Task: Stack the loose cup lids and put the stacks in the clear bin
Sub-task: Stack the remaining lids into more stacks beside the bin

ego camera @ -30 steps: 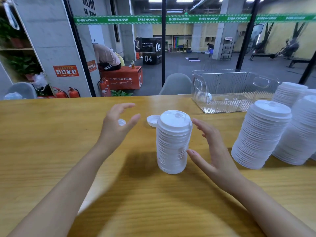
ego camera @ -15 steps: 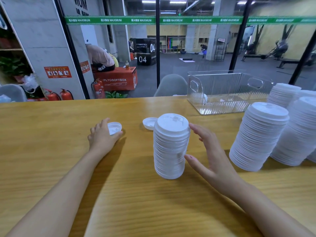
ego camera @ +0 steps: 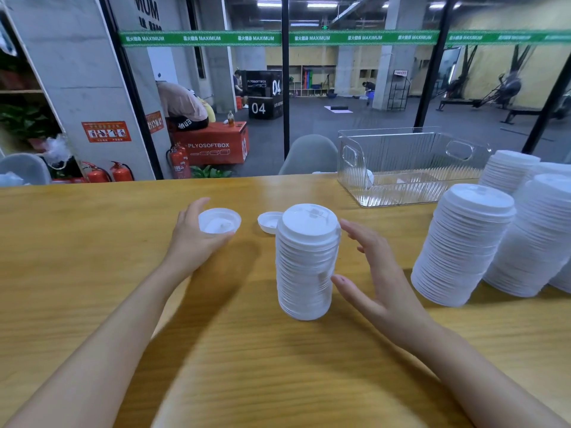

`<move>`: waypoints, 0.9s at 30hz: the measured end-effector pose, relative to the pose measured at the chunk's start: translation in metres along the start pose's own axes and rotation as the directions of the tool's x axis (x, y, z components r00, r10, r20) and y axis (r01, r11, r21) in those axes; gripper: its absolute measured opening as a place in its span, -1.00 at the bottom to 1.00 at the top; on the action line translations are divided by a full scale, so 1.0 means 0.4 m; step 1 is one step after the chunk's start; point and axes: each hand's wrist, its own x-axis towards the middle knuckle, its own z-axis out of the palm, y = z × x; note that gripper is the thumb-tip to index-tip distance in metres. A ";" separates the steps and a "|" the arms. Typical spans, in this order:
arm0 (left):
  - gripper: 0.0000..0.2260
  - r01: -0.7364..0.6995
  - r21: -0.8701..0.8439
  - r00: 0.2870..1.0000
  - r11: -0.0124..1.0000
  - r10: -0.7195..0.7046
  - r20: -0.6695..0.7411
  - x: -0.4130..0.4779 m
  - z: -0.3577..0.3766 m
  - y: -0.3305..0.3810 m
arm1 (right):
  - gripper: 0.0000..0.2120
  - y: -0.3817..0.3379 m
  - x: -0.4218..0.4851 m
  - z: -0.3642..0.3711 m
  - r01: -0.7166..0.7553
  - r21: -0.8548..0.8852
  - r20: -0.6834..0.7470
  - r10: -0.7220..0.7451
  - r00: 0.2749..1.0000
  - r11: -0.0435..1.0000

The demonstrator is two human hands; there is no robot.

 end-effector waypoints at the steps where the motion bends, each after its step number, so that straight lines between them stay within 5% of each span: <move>1: -0.27 -0.048 -0.014 0.998 0.999 0.049 0.028 -0.009 -0.009 0.032 | -0.42 -0.001 0.001 0.000 0.002 0.002 0.000 -0.002 1.000 1.000; 7: -0.21 -0.274 -0.018 0.942 0.962 0.272 0.197 -0.056 -0.063 0.167 | -0.42 -0.012 0.005 -0.002 0.045 -0.050 -0.006 -0.045 0.999 0.998; 16: -0.17 -0.352 -0.075 0.908 0.933 0.359 0.216 -0.097 -0.097 0.254 | -0.45 -0.013 0.004 0.001 0.055 -0.074 0.019 -0.054 0.998 0.996; 22: -0.29 -0.384 -0.201 0.890 0.901 0.419 0.180 -0.112 -0.075 0.305 | -0.44 -0.016 0.005 0.001 0.058 -0.066 0.026 -0.056 0.998 0.996; 27: -0.51 -0.478 -0.148 0.842 0.866 0.500 0.204 -0.125 -0.040 0.334 | -0.30 -0.021 0.000 0.001 0.004 0.102 0.005 -0.004 1.000 0.995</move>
